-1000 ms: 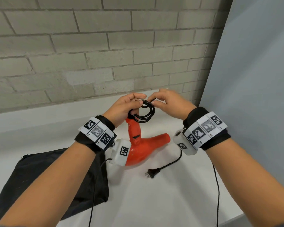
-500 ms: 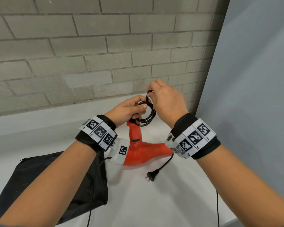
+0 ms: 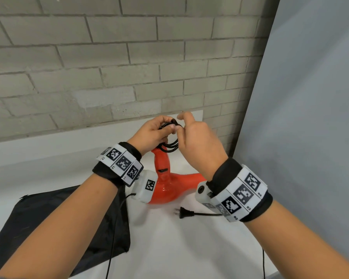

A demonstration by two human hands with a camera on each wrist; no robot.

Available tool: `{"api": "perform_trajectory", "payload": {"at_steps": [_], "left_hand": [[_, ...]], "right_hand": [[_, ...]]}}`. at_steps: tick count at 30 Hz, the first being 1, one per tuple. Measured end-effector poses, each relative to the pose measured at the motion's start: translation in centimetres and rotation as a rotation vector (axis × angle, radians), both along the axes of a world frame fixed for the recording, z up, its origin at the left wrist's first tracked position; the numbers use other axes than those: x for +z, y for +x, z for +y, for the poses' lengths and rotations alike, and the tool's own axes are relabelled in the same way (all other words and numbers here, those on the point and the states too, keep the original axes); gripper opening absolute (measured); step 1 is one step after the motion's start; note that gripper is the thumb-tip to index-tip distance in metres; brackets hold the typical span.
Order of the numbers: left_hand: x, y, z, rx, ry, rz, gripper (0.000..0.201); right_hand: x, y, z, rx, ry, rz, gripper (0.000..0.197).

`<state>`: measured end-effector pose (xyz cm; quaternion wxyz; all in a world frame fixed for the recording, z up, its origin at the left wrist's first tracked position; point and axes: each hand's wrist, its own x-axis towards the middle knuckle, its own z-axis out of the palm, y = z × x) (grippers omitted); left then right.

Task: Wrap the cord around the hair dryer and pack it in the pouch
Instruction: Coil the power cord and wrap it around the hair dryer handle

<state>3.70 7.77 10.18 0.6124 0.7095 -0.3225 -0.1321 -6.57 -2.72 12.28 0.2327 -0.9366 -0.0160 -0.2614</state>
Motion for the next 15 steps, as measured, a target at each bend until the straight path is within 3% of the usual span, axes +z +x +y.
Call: {"api": "perform_trajectory", "payload": {"at_steps": [7, 15], "left_hand": [[0.1, 0.3, 0.1, 0.039, -0.016, -0.047, 0.02], [-0.1, 0.3, -0.1, 0.078, -0.08, -0.027, 0.024]], "right_hand": [[-2.4, 0.8, 0.3, 0.004, 0.072, 0.124, 0.022], [-3.9, 1.9, 0.3, 0.046, 0.041, 0.111, 0.019]]}}
